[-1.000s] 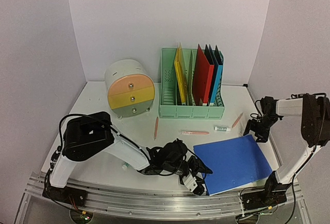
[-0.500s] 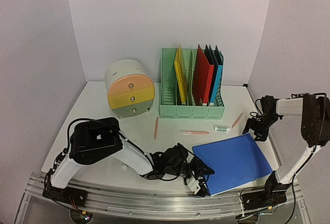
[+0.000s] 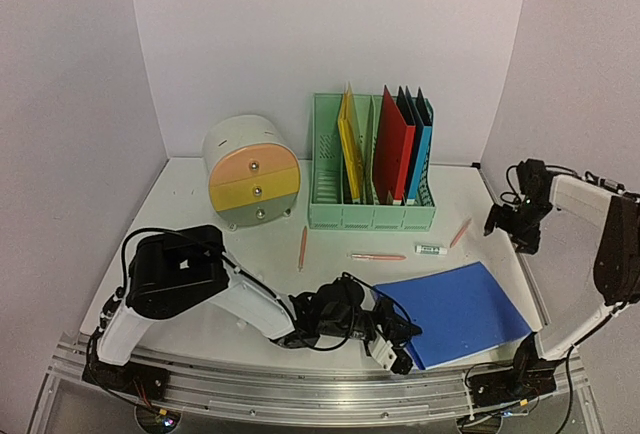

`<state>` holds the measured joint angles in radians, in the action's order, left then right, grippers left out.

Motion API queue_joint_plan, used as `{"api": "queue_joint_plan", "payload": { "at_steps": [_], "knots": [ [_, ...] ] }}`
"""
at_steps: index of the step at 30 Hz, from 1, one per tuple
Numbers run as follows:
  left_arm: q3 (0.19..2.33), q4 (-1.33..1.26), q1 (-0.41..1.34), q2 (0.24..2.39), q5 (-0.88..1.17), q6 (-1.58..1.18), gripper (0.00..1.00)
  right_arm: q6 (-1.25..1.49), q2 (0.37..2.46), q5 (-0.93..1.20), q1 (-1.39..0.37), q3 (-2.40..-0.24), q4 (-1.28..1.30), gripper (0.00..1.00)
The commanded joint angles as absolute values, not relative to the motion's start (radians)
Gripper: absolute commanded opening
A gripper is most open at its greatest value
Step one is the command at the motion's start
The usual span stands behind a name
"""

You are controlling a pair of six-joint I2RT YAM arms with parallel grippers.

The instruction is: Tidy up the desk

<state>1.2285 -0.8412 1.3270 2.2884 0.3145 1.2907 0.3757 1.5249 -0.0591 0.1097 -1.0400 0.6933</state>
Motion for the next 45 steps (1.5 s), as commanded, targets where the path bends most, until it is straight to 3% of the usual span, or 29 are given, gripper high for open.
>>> {"api": "queue_joint_plan", "payload": {
  "at_steps": [1, 6, 10, 15, 20, 28, 32, 37, 38, 41, 45],
  "knots": [
    [1.264, -0.841, 1.327, 2.130, 0.318, 1.079, 0.00, 0.395, 1.435, -0.235, 0.107, -1.279, 0.854, 0.98],
    [1.398, -0.645, 1.315, 2.046, 0.360, 0.891, 0.00, 0.417, 1.416, -0.235, 0.107, -1.548, 0.981, 0.98],
    [1.598, -0.370, 1.274, 2.019, 0.443, 0.701, 0.00, 0.391, 1.418, -0.058, 0.107, -1.712, 1.019, 0.97],
    [1.806, -0.056, 1.224, 2.018, 0.537, 0.548, 0.00, 0.317, 1.372, 0.291, 0.107, -1.768, 0.976, 0.92],
    [1.822, 0.104, 1.196, 1.946, 0.593, 0.479, 0.00, 0.231, 1.301, 0.492, 0.107, -1.776, 0.915, 0.90],
    [1.881, 0.313, 1.129, 1.866, 0.639, 0.289, 0.00, 0.312, 1.351, 0.595, 0.011, -1.874, 0.936, 0.87],
    [1.781, 0.320, 1.125, 1.790, 0.553, 0.314, 0.00, 0.523, 1.504, 0.476, -0.108, -2.025, 1.127, 0.76],
    [1.579, 0.190, 1.126, 1.678, 0.382, 0.363, 0.00, 0.637, 1.544, 0.488, -0.152, -2.129, 1.345, 0.84],
    [1.547, 0.161, 1.125, 1.666, 0.337, 0.345, 0.00, 0.676, 1.520, 0.515, -0.151, -2.070, 1.359, 0.88],
    [1.475, 0.095, 1.121, 1.624, 0.302, 0.257, 0.00, 0.754, 1.461, 0.650, -0.151, -1.894, 1.362, 0.89],
    [1.430, 0.084, 1.121, 1.599, 0.298, 0.177, 0.00, 0.875, 1.465, 0.695, -0.150, -1.899, 1.362, 0.89]
  ]
}}
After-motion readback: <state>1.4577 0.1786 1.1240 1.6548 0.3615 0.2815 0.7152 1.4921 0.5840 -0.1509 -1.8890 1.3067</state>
